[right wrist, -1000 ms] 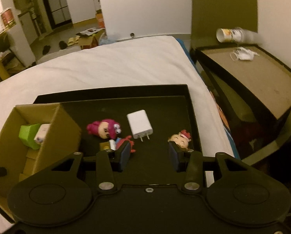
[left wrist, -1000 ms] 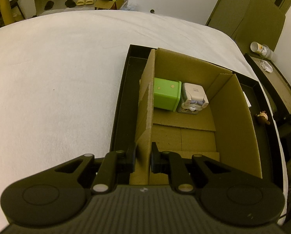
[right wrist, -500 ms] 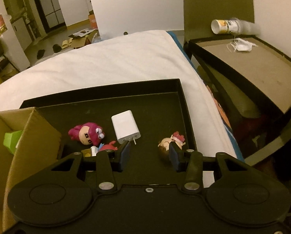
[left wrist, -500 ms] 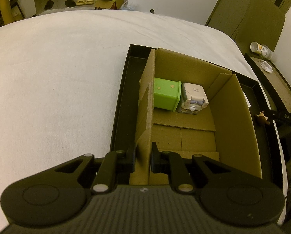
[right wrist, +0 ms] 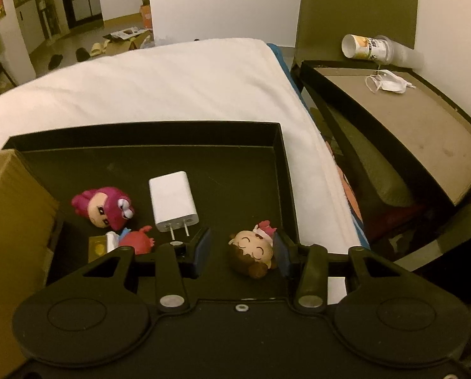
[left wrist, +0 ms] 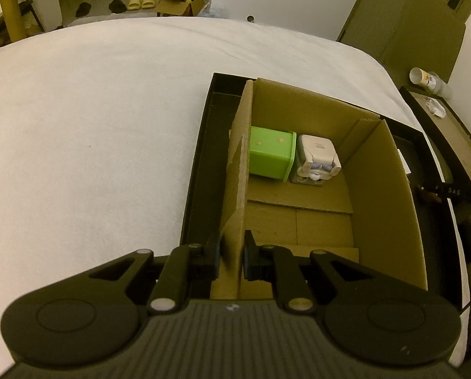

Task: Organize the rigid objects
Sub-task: 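Move the right gripper out of the box to the small brown-haired doll, then close the right gripper on the small brown-haired doll and lift it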

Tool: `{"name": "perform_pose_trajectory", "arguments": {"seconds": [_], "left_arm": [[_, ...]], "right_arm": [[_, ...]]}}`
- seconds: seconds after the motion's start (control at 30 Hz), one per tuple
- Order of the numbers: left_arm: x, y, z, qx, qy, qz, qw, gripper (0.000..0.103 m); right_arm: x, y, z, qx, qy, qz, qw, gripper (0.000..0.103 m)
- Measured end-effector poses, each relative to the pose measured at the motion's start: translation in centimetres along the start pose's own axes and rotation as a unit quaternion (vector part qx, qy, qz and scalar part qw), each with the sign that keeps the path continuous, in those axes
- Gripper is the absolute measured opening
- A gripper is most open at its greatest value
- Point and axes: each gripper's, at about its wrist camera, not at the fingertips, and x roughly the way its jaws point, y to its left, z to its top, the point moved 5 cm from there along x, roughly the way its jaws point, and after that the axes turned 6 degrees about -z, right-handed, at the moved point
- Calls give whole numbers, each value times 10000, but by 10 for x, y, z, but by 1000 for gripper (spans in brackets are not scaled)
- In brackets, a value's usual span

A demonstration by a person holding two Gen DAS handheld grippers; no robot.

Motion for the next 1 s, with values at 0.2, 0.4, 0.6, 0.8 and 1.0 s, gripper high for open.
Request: {"name": "perform_pose_trajectory", "arguments": {"seconds": [0.2, 0.4, 0.6, 0.8, 1.0], "left_arm": [[1, -2, 1, 21, 9, 52, 10000, 12], [2, -3, 1, 2, 18, 87, 10000, 12], [2, -3, 1, -25, 5, 110, 9999, 12], [1, -3, 1, -21, -14, 120, 9999, 12], [1, -3, 1, -15, -11, 116, 9999, 12]], "right_arm": [[0, 3, -2, -166, 31, -131, 9998, 30], [-3, 3, -5, -215, 100, -79, 9997, 29], [-6, 0, -4, -179, 47, -24, 9998, 32], [-1, -3, 2, -136, 9, -13, 9999, 47], [10, -2, 0, -327, 8, 103, 9994, 49]]}}
